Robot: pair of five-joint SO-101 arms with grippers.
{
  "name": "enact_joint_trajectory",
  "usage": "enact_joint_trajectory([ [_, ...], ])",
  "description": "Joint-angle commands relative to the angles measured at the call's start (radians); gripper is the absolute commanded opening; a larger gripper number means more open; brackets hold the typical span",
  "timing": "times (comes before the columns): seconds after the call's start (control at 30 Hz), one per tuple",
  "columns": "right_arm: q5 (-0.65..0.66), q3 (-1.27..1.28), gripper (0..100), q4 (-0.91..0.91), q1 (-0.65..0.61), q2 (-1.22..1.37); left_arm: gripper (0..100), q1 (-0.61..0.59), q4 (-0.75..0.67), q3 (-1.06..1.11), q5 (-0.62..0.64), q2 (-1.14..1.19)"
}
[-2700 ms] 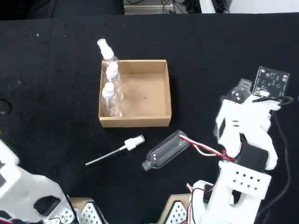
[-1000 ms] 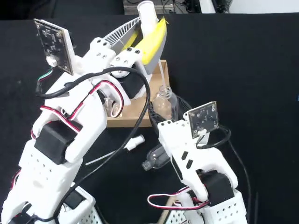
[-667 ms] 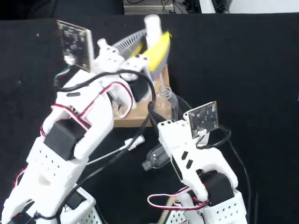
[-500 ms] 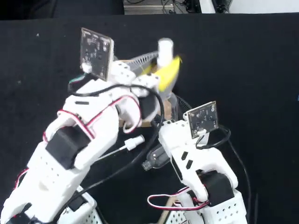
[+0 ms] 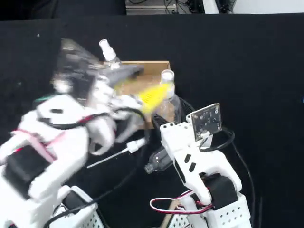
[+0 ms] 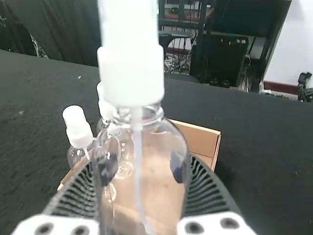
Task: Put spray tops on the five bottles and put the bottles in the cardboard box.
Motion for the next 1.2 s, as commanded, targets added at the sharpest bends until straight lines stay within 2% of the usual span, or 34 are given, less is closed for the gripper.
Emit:
enact_joint_trajectory([
  [0.0, -0.002, -0.012, 1.1, -0.048, 0.017, -0.024, 18, -0.275, 0.078, -0.119, -0.029, -0.023],
  [0.17, -0.005, -0.004, 1.1, -0.23, 0.14, -0.012, 18, -0.653, 0.074, 0.091, -0.023, -0.026],
  [0.23, -0.005, 0.001, 1.1, -0.288, 0.143, -0.012, 18, -0.746, 0.072, 0.213, -0.021, -0.018],
  [0.33, -0.005, 0.036, 1.1, -0.425, 0.141, 0.012, 18, -0.817, -0.002, 0.435, -0.021, -0.017],
  [0.6, 0.003, 0.154, 1.1, -0.939, 0.141, 0.364, 18, -0.883, -0.542, 1.013, -0.021, -0.026],
  [0.73, 0.005, 0.136, 1.2, -1.097, 0.141, 0.567, 18, -0.874, -0.761, 1.194, -0.021, -0.026],
  [0.93, -0.002, 0.033, 1.1, -1.22, 0.143, 0.863, 18, -0.848, -0.911, 1.333, -0.02, -0.023],
  [1.17, -0.003, -0.002, 1.1, -1.576, 0.141, 1.178, 18, -0.829, -1.023, 1.435, -0.02, -0.017],
])
